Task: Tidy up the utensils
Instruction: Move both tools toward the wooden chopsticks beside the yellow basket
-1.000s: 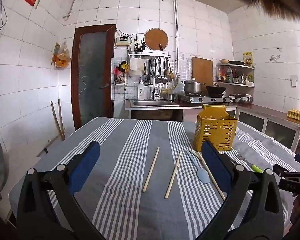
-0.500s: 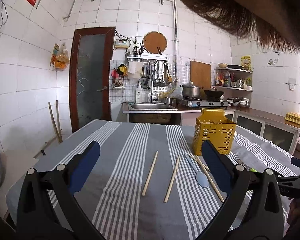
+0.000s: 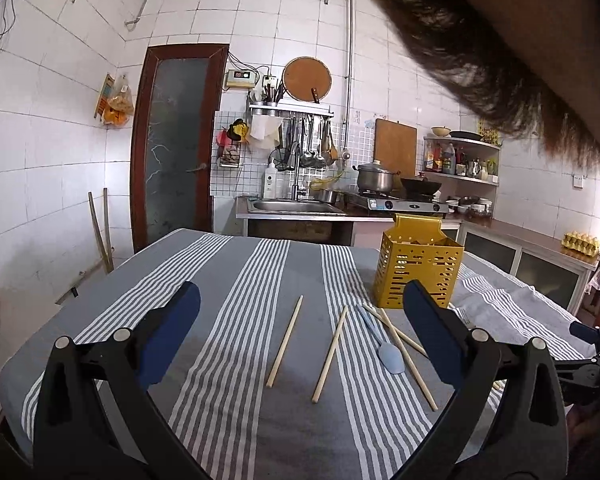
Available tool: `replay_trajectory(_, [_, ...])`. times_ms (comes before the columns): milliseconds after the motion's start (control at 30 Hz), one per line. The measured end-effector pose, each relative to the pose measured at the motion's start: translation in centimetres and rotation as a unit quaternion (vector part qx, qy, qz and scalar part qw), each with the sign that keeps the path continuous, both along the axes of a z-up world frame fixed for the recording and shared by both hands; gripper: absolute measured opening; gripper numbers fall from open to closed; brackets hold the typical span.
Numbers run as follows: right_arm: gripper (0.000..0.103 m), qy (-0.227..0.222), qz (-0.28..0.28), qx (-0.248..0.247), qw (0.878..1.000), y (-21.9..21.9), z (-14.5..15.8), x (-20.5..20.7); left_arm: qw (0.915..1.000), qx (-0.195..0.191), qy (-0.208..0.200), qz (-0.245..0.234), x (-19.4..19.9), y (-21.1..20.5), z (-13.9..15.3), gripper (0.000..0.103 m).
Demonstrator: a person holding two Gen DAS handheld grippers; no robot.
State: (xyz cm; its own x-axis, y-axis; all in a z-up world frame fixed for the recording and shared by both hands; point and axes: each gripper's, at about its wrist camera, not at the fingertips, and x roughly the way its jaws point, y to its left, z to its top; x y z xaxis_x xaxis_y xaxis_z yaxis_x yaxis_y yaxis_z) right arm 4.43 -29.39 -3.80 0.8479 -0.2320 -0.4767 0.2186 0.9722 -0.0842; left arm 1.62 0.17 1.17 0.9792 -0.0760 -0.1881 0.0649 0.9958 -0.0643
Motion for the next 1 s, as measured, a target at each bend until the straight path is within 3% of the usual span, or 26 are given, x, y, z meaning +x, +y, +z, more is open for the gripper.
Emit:
replay_trajectory(100, [0.099, -0.011, -0.006, 0.006, 1.000, -0.5, 0.4, -0.3, 1.0000, 0.005, -0.001, 0.004, 0.0, 0.1, -0.1, 0.098])
replay_trajectory(400, [0.099, -0.012, 0.005, 0.016, 1.000, -1.8, 1.5, -0.8, 0.9977, 0.028, 0.050, 0.037, 2.0, 0.1, -1.3, 0.098])
replay_trajectory(633, [0.099, -0.009, 0.036, 0.017, 0.999, -3.0, 2.7, -0.5, 0.9945, 0.028, 0.100, 0.010, 4.6, -1.1, -1.6, 0.098])
replay_trajectory(1000, [0.099, 0.023, 0.059, 0.067, 0.996, -5.0, 3.0, 5.0, 0.9851, 0.043, 0.165, -0.016, 9.6, -3.0, -2.8, 0.098])
